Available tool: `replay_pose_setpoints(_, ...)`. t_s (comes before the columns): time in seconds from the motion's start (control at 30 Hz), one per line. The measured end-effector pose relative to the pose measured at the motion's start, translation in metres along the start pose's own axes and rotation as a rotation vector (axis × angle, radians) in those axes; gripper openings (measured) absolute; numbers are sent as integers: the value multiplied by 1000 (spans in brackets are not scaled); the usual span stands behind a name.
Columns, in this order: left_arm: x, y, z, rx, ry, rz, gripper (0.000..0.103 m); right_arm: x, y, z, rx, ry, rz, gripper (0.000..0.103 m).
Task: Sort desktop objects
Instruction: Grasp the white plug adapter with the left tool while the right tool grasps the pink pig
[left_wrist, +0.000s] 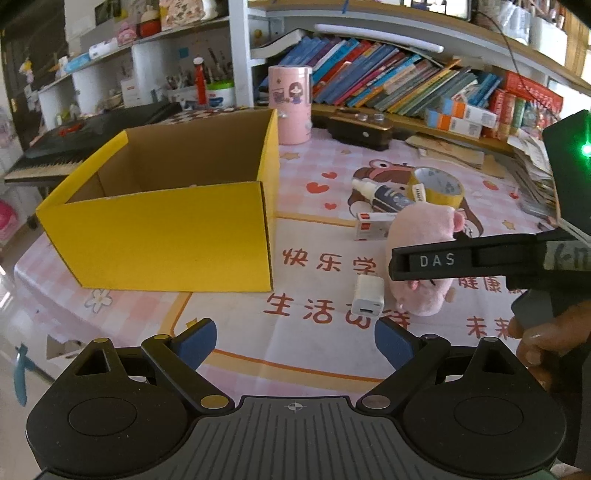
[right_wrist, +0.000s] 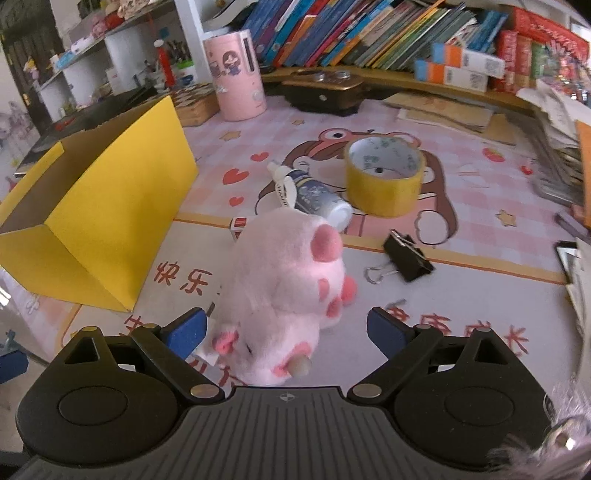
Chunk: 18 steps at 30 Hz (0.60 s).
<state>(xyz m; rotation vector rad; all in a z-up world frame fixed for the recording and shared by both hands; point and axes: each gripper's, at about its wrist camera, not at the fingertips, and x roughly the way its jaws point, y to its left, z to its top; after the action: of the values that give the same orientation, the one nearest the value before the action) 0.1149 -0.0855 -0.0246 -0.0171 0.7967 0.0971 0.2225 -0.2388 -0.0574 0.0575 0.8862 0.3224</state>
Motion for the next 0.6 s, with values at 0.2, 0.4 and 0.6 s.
replay_pose_setpoints(0.2, 4, -9, 2, -2, 14, 6, 95, 4, -8, 2, -11, 20, 87, 48)
replay_pose_setpoints(0.4, 13, -23, 6, 22, 39, -14, 94, -15, -24, -3, 8, 3, 92, 47)
replay_pose_setpoints(0.6, 25, -38, 9, 43, 49, -46, 93, -44, -50, -10, 37, -62, 32, 47)
